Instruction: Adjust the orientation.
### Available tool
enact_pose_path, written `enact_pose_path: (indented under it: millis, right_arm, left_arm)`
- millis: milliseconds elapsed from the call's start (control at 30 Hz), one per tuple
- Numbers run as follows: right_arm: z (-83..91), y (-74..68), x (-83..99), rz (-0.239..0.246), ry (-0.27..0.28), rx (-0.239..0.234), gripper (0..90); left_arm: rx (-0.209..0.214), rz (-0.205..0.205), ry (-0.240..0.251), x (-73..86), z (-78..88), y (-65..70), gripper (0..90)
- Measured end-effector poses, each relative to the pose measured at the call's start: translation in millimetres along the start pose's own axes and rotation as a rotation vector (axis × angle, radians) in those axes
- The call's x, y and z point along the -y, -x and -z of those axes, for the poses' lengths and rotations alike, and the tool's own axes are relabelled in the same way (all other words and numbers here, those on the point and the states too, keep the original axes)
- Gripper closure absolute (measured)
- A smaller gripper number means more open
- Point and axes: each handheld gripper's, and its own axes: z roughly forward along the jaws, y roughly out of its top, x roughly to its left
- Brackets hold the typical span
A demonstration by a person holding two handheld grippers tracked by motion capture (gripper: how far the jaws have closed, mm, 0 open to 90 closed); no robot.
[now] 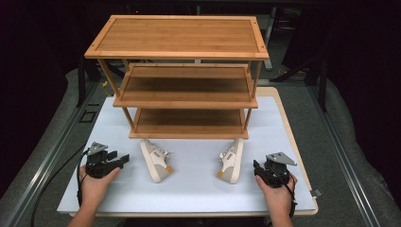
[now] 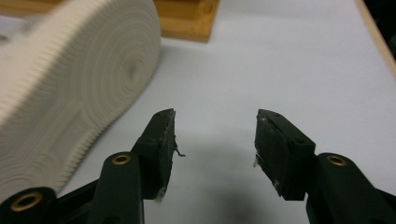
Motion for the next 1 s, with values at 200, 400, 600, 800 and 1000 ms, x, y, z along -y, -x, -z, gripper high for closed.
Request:
enact_pose_path:
  millis: [200, 400, 600, 800, 1000]
  right_arm:
    - [18.9, -5.9, 1.7, -0.013, 0.042, -0.053, 49.2]
    - [25.5, -5.1, 1.0, -0.052, 0.046, -0.083, 51.6]
    - [26.1, -7.8, -0.6, -0.068, 0.068, -0.102, 51.6]
    - [29.6, -13.4, -0.7, -0.055, 0.091, -0.074, 52.0]
    - [29.3, -16.6, -0.6, -0.046, 0.079, -0.081, 51.3]
  left_arm:
    - [0.006, -0.072, 0.036, 0.3, 16.0, 19.1, 43.0]
    - [0.041, -0.058, 0.042, -2.6, 17.9, 31.3, 43.0]
    - [0.09, -0.038, 0.047, -7.5, 21.1, 41.9, 43.4]
    - [0.125, -0.015, 0.029, -12.8, 28.1, 52.0, 48.5]
    - [0.128, -0.026, 0.03, -16.5, 25.3, 58.3, 45.2]
